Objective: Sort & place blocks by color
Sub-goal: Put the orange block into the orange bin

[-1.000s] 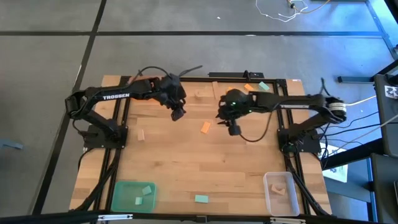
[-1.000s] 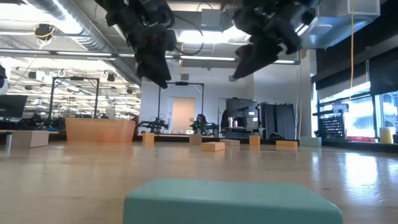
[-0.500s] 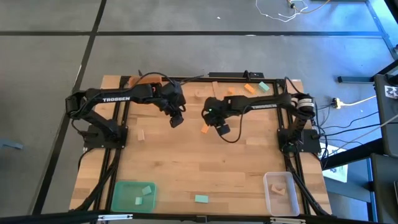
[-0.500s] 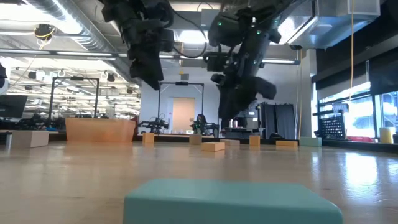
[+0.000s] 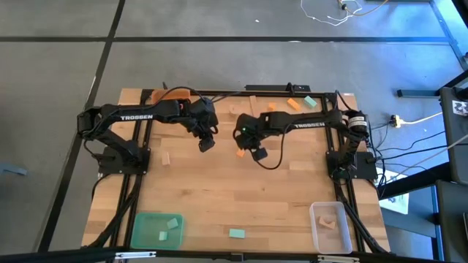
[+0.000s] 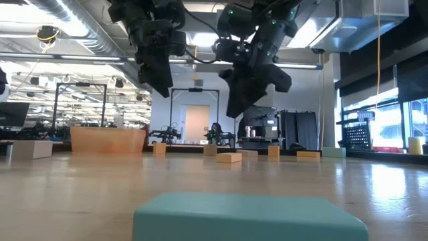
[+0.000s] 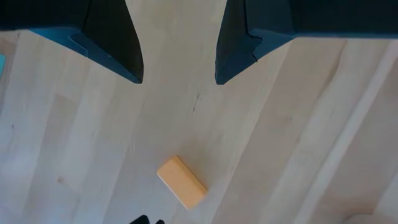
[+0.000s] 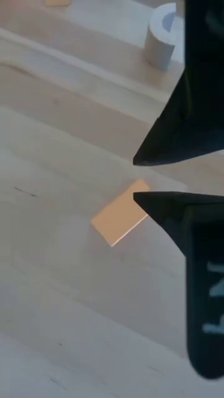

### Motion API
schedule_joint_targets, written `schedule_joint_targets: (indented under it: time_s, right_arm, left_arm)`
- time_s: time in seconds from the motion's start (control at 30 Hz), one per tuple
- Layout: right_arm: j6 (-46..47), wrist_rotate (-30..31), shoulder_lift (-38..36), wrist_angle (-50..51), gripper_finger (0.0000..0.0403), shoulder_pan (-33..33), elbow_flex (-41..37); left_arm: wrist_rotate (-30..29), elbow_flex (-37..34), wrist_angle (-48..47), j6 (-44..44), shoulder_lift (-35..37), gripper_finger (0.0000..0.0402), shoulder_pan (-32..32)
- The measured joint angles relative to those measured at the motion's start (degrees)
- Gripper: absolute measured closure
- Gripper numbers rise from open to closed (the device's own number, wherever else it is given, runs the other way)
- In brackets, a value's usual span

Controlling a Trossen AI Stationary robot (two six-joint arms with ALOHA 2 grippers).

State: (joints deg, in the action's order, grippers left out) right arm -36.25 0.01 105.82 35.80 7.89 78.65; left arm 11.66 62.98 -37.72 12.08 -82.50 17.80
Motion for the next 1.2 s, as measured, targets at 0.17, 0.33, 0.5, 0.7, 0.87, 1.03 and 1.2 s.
schedule_joint_targets:
  time_s: [0.17, 0.33, 0.5, 0.7, 0.87, 1.03, 1.2]
  right_arm:
    - [-0.1, -0.1, 0.0, -0.2, 0.0288, -0.8, 0.0]
    - [0.0, -0.2, 0.0, -0.3, 0.0254, -1.0, 0.0]
    - [6.6, -0.9, 0.0, 1.1, 0.0224, -1.0, -0.1]
    - [20.8, -9.7, 2.6, 3.6, 0.0216, 0.7, -0.2]
    - [24.5, -10.1, 6.6, 3.6, 0.0216, 1.4, -0.2]
    - [24.2, -10.3, 9.0, 3.3, 0.0216, 1.3, -0.2]
    - [24.0, -10.4, 10.2, 1.0, 0.0216, 1.3, -0.2]
  left_arm:
    - [0.0, 0.0, 0.0, 0.0, 0.0, 0.0211, 0.0]
    - [0.0, 0.0, -0.1, 0.0, 0.0, 0.0211, 0.0]
    - [0.0, 0.0, -0.2, 0.0, 0.0, 0.0211, 0.0]
    - [0.0, 0.0, -0.5, 0.0, 0.0, 0.0211, 0.0]
    - [0.1, 0.0, -0.9, 0.0, 0.0, 0.0211, 0.0]
    - [0.3, 0.0, -0.9, 0.0, 0.0, 0.0211, 0.0]
    - [0.3, 0.0, -0.9, 0.0, 0.0, 0.0211, 0.0]
